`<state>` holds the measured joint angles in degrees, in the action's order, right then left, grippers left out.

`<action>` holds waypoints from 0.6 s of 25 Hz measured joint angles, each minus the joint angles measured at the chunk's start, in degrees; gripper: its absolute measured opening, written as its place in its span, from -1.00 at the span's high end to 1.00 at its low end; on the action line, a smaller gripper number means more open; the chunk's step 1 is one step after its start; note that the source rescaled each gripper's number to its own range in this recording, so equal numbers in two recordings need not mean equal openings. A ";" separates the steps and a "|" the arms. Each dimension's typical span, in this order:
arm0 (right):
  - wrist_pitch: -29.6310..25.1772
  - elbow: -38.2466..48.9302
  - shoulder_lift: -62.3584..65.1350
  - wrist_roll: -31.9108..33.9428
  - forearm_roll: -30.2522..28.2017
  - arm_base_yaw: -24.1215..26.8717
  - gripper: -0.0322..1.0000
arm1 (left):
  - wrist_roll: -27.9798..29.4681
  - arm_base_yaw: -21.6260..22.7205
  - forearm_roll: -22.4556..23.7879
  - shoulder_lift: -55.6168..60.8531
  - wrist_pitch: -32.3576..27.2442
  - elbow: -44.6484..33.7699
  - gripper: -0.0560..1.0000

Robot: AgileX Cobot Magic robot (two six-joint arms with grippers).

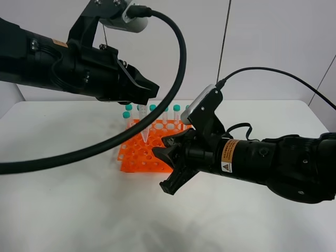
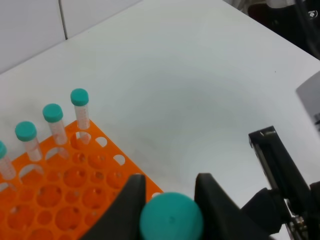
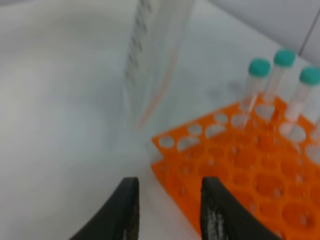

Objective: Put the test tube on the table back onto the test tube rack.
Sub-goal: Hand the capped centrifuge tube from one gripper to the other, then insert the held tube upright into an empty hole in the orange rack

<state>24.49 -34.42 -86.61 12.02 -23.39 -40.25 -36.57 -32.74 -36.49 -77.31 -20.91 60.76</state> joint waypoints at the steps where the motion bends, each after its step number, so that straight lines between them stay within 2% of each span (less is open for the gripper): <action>1: -1.05 0.00 0.00 0.15 0.20 0.00 0.14 | 0.00 0.00 0.00 0.00 0.07 0.00 0.87; 5: -4.12 0.00 0.00 0.25 1.84 1.54 0.14 | 0.00 0.00 0.00 0.00 0.45 0.00 0.87; 10: -5.62 -0.19 0.00 0.69 6.22 8.01 0.14 | 0.00 0.00 0.00 0.00 0.45 0.00 0.87; 15: -8.16 -0.30 0.00 0.70 6.65 14.55 0.14 | 0.00 0.00 0.00 0.00 0.45 0.00 0.87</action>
<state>16.33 -34.72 -86.61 12.72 -16.73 -25.70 -36.57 -32.74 -36.49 -77.31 -20.46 60.76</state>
